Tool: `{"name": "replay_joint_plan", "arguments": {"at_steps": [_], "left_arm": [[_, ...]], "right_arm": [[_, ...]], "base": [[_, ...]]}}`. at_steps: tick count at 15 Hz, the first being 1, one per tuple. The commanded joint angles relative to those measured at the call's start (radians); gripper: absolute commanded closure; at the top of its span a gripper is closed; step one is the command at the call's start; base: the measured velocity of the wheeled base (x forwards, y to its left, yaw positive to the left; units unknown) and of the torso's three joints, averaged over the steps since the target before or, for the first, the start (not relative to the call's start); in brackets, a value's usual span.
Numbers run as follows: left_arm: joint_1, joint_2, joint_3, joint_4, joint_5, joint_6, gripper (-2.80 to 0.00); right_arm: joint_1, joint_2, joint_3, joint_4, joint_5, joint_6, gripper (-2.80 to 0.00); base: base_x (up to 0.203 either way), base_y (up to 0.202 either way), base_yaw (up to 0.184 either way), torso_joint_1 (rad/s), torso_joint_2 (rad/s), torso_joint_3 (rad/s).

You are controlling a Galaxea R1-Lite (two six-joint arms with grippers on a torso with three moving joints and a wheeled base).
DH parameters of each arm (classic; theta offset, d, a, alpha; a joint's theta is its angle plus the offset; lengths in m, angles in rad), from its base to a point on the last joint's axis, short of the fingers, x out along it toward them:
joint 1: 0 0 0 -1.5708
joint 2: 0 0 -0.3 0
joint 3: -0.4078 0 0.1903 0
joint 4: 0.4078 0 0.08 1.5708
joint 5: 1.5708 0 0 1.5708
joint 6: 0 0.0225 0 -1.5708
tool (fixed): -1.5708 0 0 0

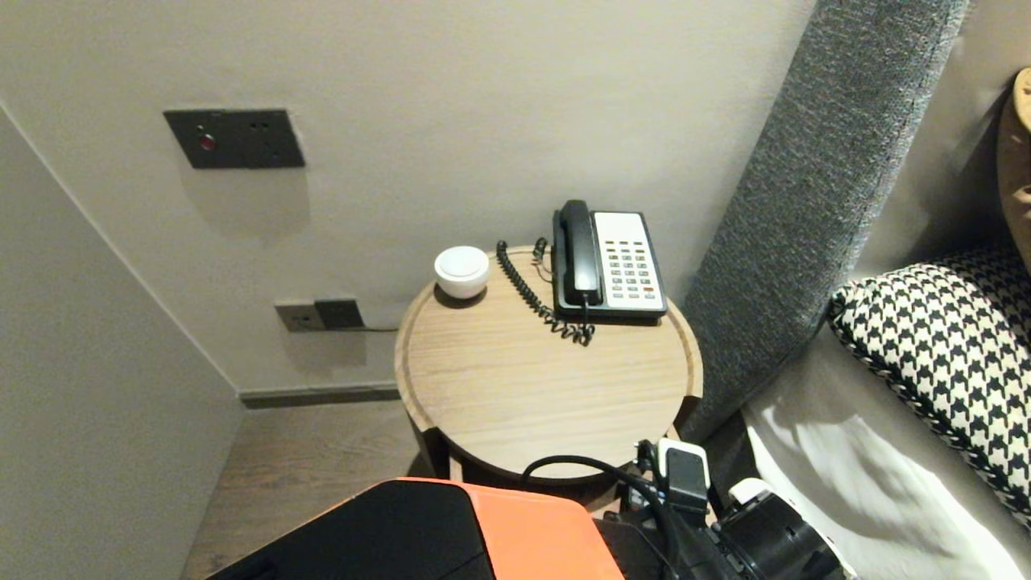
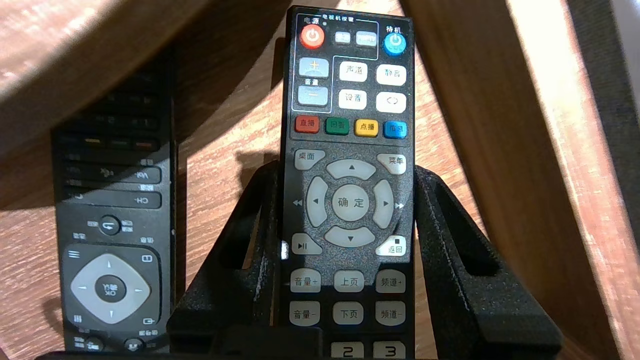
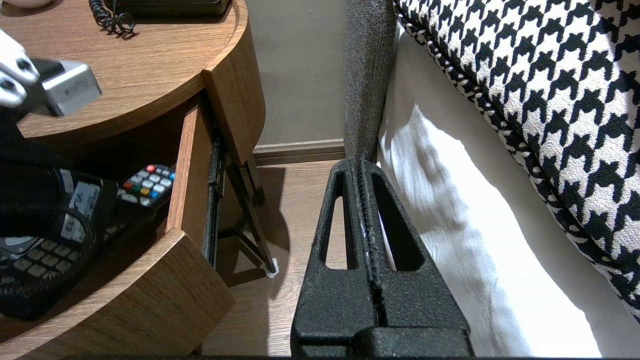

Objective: Put the remote controls on the table in the drawer one by one

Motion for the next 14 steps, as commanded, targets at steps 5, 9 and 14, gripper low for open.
{"name": "replay_joint_plan", "arguments": {"at_steps": [5, 9, 14], "left_arm": [[0.003, 0.017, 0.002, 0.0, 0.02, -0.005, 0.0], [0.003, 0.028, -0.008, 0.001, 0.015, -0.001, 0.0], [0.012, 0.056, -0.044, 0.0, 0.009, 0.006, 0.0]], "right_arm": [[0.002, 0.001, 0.04, -0.001, 0.0, 0.0, 0.0], [0.0, 0.001, 0.04, -0.001, 0.0, 0.0, 0.0], [0.001, 0.001, 0.04, -0.001, 0.0, 0.0, 0.0]], "base": [[0.0, 0.0, 0.0, 0.0, 0.0, 0.0], [0.0, 0.0, 0.0, 0.0, 0.0, 0.0], [0.0, 0.0, 0.0, 0.0, 0.0, 0.0]]}}
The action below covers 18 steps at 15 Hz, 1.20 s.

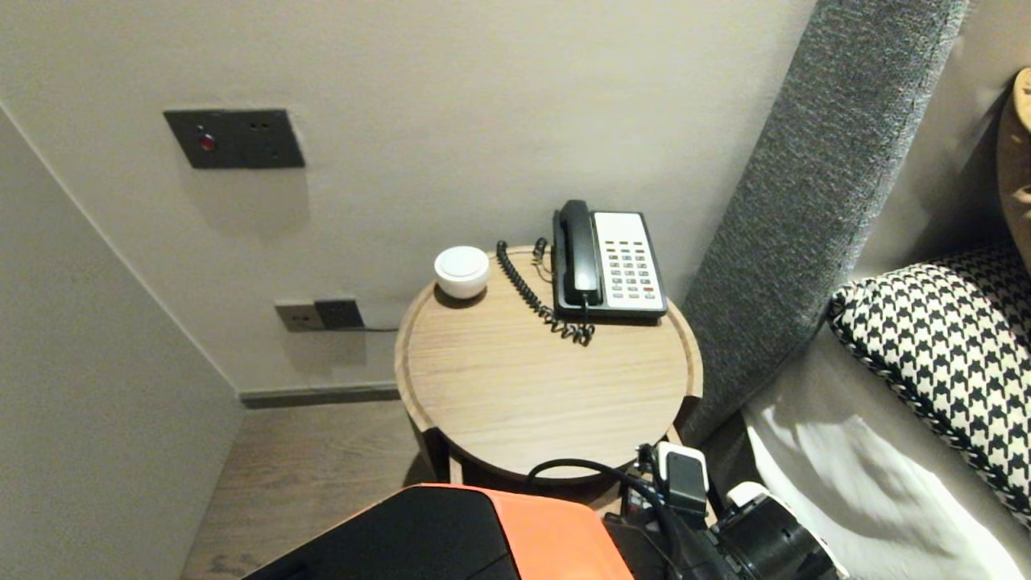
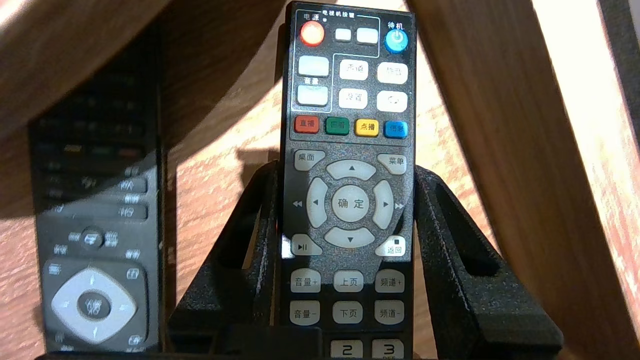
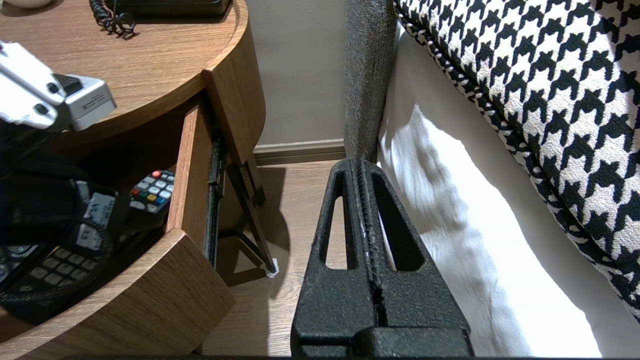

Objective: Put the remote controls on the table in the drawer one by one

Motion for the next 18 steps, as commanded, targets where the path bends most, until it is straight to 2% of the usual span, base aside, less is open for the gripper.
{"name": "replay_joint_plan", "arguments": {"at_steps": [1, 11, 12, 18], "left_arm": [[0.006, 0.023, -0.026, 0.002, 0.005, -0.001, 0.0], [0.009, 0.031, -0.035, 0.003, 0.008, -0.004, 0.0], [0.009, 0.03, -0.035, 0.003, 0.008, -0.006, -2.8], [0.006, 0.018, -0.037, 0.005, 0.009, 0.0, -2.8]], "right_arm": [[0.0, 0.001, 0.04, -0.001, 0.0, 0.0, 0.0], [0.001, 0.001, 0.04, -0.001, 0.0, 0.0, 0.0], [0.001, 0.001, 0.04, -0.001, 0.0, 0.0, 0.0], [0.0, 0.001, 0.04, -0.001, 0.0, 0.0, 0.0]], "base": [[0.0, 0.0, 0.0, 0.0, 0.0, 0.0], [0.0, 0.0, 0.0, 0.0, 0.0, 0.0], [0.0, 0.0, 0.0, 0.0, 0.0, 0.0], [0.0, 0.0, 0.0, 0.0, 0.0, 0.0]]}}
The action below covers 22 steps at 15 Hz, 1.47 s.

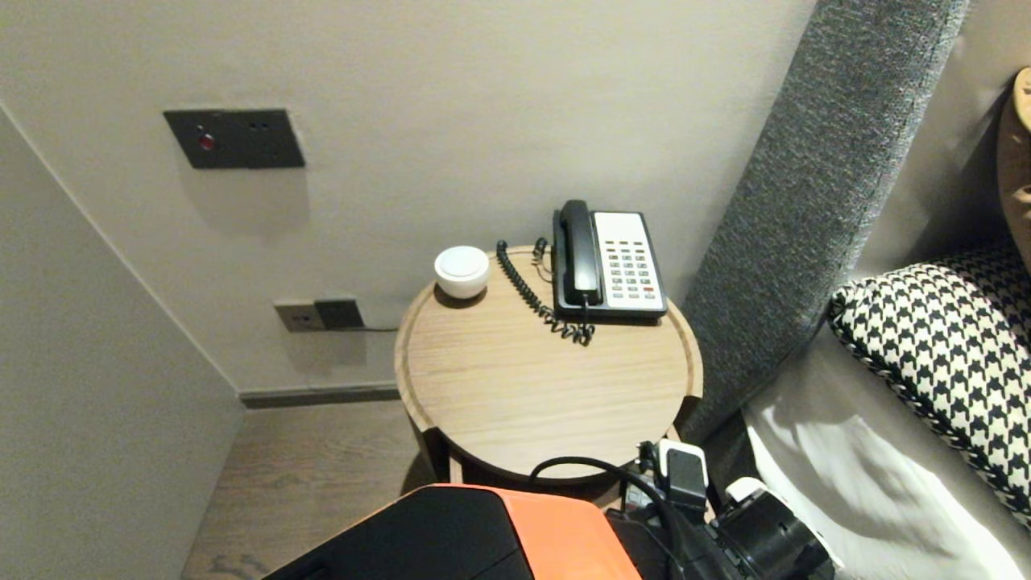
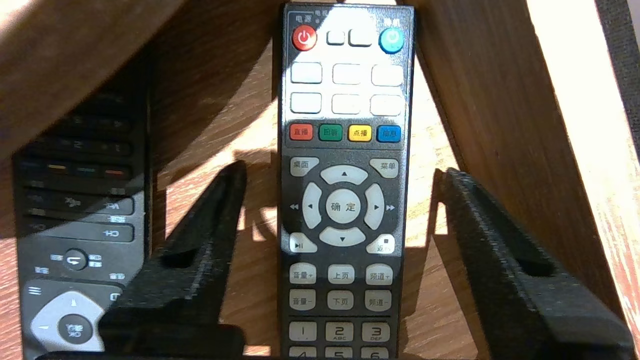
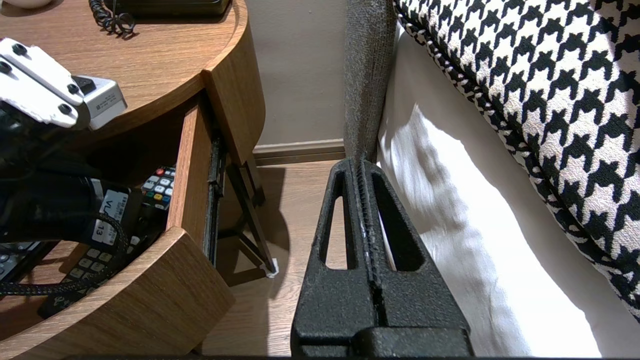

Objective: Put the remote controls on the table in the drawer one by one

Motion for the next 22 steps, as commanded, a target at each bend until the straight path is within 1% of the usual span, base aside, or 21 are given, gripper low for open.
{"name": "replay_joint_plan", "arguments": {"at_steps": [1, 6, 9, 18, 19, 20, 22], "left_arm": [[-0.002, -0.016, -0.001, 0.006, 0.003, -0.002, -2.8], [-0.022, -0.099, 0.012, 0.015, 0.004, 0.016, -2.8], [-0.031, -0.148, 0.052, 0.02, 0.003, 0.05, -2.8], [-0.046, -0.278, 0.06, 0.049, 0.002, 0.066, -2.8], [-0.046, -0.289, 0.062, 0.057, 0.002, 0.066, 0.0], [-0.046, -0.313, 0.073, 0.071, 0.002, 0.063, 0.0], [-0.043, -0.35, 0.136, 0.073, 0.003, 0.055, 0.0]], "right_arm": [[0.001, 0.001, 0.04, -0.001, 0.0, 0.0, 0.0], [0.001, 0.001, 0.04, -0.001, 0.0, 0.0, 0.0], [0.001, 0.001, 0.04, -0.001, 0.0, 0.0, 0.0], [0.0, 0.001, 0.04, -0.001, 0.0, 0.0, 0.0], [0.0, 0.001, 0.04, -0.001, 0.0, 0.0, 0.0], [0.001, 0.001, 0.04, -0.001, 0.0, 0.0, 0.0], [0.0, 0.001, 0.04, -0.001, 0.0, 0.0, 0.0]], "base": [[0.0, 0.0, 0.0, 0.0, 0.0, 0.0], [0.0, 0.0, 0.0, 0.0, 0.0, 0.0], [0.0, 0.0, 0.0, 0.0, 0.0, 0.0], [0.0, 0.0, 0.0, 0.0, 0.0, 0.0], [0.0, 0.0, 0.0, 0.0, 0.0, 0.0], [0.0, 0.0, 0.0, 0.0, 0.0, 0.0], [0.0, 0.0, 0.0, 0.0, 0.0, 0.0]]}}
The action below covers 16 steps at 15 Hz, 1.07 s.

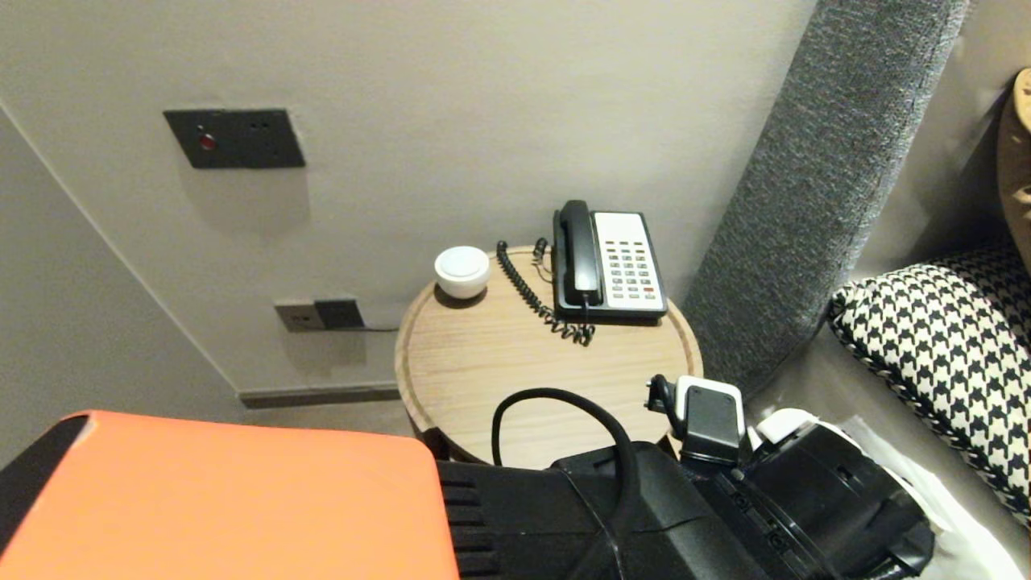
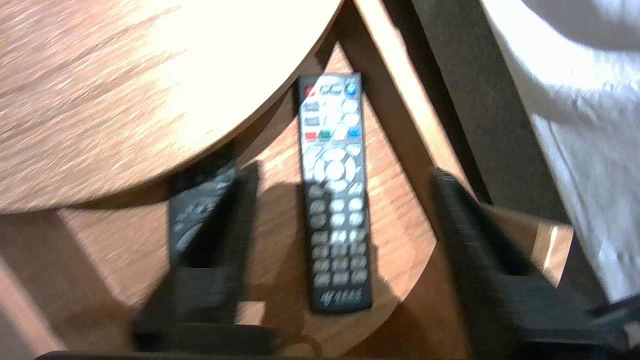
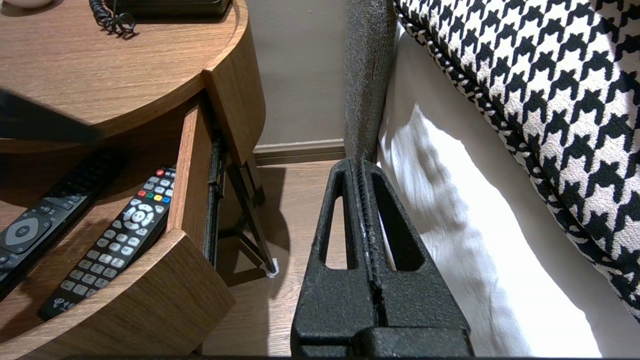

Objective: Put the remote controls on the table in the drawer one by one, then close the nightstand drawer

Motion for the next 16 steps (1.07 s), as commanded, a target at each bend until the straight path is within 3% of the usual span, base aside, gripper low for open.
{"name": "replay_joint_plan", "arguments": {"at_steps": [1, 5, 12, 14, 16], "left_arm": [[0.011, -0.078, 0.081, -0.003, 0.004, -0.01, 0.0], [0.094, -0.152, 0.143, 0.003, 0.003, -0.01, 0.0], [0.194, -0.368, 0.393, 0.033, -0.002, -0.004, 0.0], [0.227, -0.432, 0.469, 0.106, -0.047, -0.006, 0.0], [0.265, -0.48, 0.513, 0.215, -0.134, -0.013, 0.0]], "right_arm": [[0.001, 0.001, 0.04, -0.001, 0.0, 0.0, 0.0], [-0.001, 0.001, 0.04, -0.001, 0.0, 0.0, 0.0], [-0.001, 0.001, 0.04, -0.001, 0.0, 0.0, 0.0], [0.001, 0.001, 0.04, -0.001, 0.0, 0.0, 0.0], [-0.001, 0.001, 0.04, -0.001, 0.0, 0.0, 0.0]], "base": [[0.0, 0.0, 0.0, 0.0, 0.0, 0.0], [0.0, 0.0, 0.0, 0.0, 0.0, 0.0], [0.0, 0.0, 0.0, 0.0, 0.0, 0.0], [0.0, 0.0, 0.0, 0.0, 0.0, 0.0], [0.0, 0.0, 0.0, 0.0, 0.0, 0.0]]}}
